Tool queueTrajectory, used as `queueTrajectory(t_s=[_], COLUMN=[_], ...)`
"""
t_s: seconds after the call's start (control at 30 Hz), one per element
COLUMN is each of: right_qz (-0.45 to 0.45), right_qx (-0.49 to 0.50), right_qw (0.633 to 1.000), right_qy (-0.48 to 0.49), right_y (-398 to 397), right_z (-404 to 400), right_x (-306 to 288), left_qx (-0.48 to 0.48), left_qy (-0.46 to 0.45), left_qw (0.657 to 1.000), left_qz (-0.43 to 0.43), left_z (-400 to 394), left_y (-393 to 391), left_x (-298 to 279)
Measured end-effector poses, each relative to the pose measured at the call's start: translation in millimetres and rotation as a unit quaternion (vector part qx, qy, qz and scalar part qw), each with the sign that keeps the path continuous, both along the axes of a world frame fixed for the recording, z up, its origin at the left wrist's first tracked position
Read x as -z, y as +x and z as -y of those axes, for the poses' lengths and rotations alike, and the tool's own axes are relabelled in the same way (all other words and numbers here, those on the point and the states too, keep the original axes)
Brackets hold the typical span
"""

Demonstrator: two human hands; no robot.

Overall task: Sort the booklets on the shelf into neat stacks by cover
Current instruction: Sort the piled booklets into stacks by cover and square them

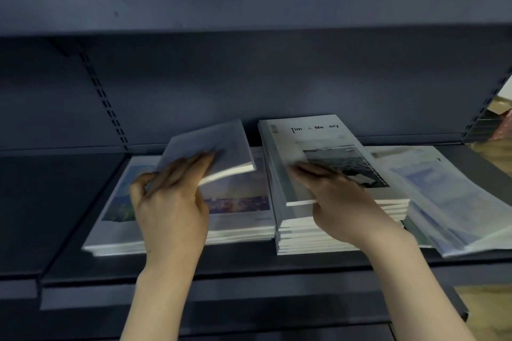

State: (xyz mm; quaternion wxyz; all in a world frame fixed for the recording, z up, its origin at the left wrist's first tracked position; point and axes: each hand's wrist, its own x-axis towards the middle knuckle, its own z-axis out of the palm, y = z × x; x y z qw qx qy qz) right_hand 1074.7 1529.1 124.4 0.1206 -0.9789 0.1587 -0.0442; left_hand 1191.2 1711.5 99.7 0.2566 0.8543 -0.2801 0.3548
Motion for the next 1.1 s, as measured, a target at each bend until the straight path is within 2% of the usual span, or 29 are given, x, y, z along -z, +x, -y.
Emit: queueTrajectory(t_s=[0.2, 0.3, 0.5, 0.67, 0.83, 1.1], right_qz=[-0.106, -0.116, -0.041, 0.005, -0.023, 0.035], right_qx=[-0.026, -0.026, -0.025, -0.036, -0.020, 0.017], right_qw=[0.994, 0.993, 0.999, 0.999, 0.999, 0.999], right_qy=[0.029, 0.008, 0.017, -0.011, -0.022, -0.014], right_y=[-0.2, -2.3, 10.6, 59.1, 87.6, 85.4], right_z=[0.5, 1.1, -7.4, 2.1, 9.4, 14.1], right_x=[-7.2, -5.0, -0.8, 6.1, 20.0, 29.5], left_qx=[0.015, 0.019, 0.013, -0.006, -0.028, -0.026], left_qy=[0.002, -0.004, 0.001, -0.003, -0.003, -0.016], left_qw=[1.000, 1.000, 1.000, 1.000, 0.999, 1.000], left_qz=[-0.007, -0.002, -0.010, -0.026, -0.021, 0.006], left_z=[3.8, 7.4, 11.5, 9.5, 6.6, 7.7], left_y=[2.4, 1.7, -0.9, -6.8, -8.9, -8.9], left_x=[-3.5, -4.6, -4.4, -7.1, -6.3, -6.7])
